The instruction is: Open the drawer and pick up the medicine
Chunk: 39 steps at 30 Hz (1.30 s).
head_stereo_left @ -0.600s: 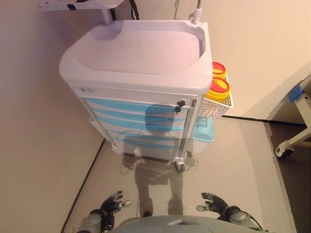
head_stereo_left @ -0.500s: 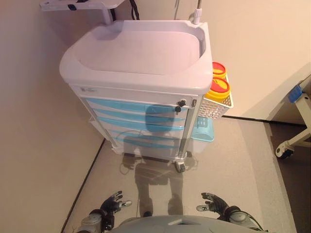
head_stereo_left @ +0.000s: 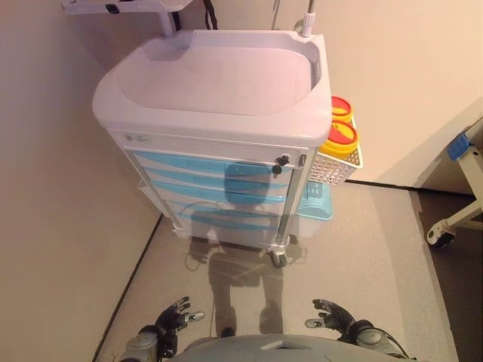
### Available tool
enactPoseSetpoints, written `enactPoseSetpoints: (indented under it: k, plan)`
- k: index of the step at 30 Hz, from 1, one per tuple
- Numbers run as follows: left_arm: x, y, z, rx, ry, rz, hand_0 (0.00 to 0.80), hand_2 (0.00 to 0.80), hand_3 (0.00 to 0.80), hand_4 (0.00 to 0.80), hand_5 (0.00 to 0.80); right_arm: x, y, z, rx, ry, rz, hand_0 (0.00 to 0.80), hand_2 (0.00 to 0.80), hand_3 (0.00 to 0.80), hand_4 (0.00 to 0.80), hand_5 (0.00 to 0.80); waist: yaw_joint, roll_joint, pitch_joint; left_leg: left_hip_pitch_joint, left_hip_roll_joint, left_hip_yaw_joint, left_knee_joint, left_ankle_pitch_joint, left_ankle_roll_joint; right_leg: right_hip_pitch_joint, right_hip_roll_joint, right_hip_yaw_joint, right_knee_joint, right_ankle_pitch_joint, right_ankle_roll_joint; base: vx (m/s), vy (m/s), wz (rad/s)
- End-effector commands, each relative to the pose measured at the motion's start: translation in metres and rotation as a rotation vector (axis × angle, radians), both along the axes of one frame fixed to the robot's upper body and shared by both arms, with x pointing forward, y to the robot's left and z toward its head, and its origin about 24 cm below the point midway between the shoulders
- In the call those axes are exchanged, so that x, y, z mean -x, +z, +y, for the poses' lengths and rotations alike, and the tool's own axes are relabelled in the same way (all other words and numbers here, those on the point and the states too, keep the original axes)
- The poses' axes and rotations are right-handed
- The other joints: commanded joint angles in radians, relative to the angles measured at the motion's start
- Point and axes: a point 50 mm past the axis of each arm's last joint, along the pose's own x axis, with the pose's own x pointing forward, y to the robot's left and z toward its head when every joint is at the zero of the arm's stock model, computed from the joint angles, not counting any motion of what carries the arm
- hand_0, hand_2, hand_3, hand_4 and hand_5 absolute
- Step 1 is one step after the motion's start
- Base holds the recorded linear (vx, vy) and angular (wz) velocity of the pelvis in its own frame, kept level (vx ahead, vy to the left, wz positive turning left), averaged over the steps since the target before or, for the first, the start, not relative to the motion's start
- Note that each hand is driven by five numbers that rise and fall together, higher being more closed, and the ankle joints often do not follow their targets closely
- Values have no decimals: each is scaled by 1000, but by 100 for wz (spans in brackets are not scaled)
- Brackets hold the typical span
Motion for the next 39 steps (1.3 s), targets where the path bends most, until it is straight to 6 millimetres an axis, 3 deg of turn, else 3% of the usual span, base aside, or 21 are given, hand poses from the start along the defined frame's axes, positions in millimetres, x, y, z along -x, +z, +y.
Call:
enactPoseSetpoints:
  k: [1,10,14,18,23,29,39]
  plan:
    - [-14,2,-2,15,58,-33,0,0,0,0,0,-11,3,1,-8,-14,-34,0,0,0,0,0,11,-22,6,-31,-28,13,16,-59,14,-61,-42,-30,46,29,70,44,31,1]
    - [-23,8,8,66,201,-110,0,0,0,0,0,-27,12,-8,1,-38,-128,0,0,0,0,0,6,-4,71,-97,-37,6,51,-63,29,-151,-64,-24,111,21,68,-1,69,-1]
    - [-40,17,14,112,270,-197,0,0,0,0,0,-48,25,-13,-29,-83,-255,0,0,0,0,0,-5,8,140,-171,-38,8,74,-54,40,-251,-75,-13,167,19,63,-141,78,-4]
    - [-73,35,20,64,319,-376,0,0,0,0,0,-66,36,-4,-109,-130,-388,0,0,0,0,0,-9,-18,221,-327,-31,40,188,-56,51,-403,-74,2,266,19,50,-181,-34,-8]
    - [-93,47,18,118,427,-491,0,0,0,0,0,-84,46,2,-136,-167,-474,0,0,0,0,0,-15,-27,285,-474,-24,71,292,-59,58,-567,-66,11,382,15,43,-119,32,-13]
    - [-133,82,19,251,566,-736,0,0,0,0,0,-101,57,-4,-133,-199,-516,0,0,0,0,0,-25,-26,331,-593,-19,86,382,-82,63,-687,-60,26,447,17,38,-98,82,-13]
    - [-192,157,1,684,544,-1115,0,0,0,0,0,-111,69,-18,-124,-191,-524,0,0,0,0,0,-63,-45,385,-681,-18,101,508,-127,69,-758,-44,67,503,27,31,-15,43,-10]
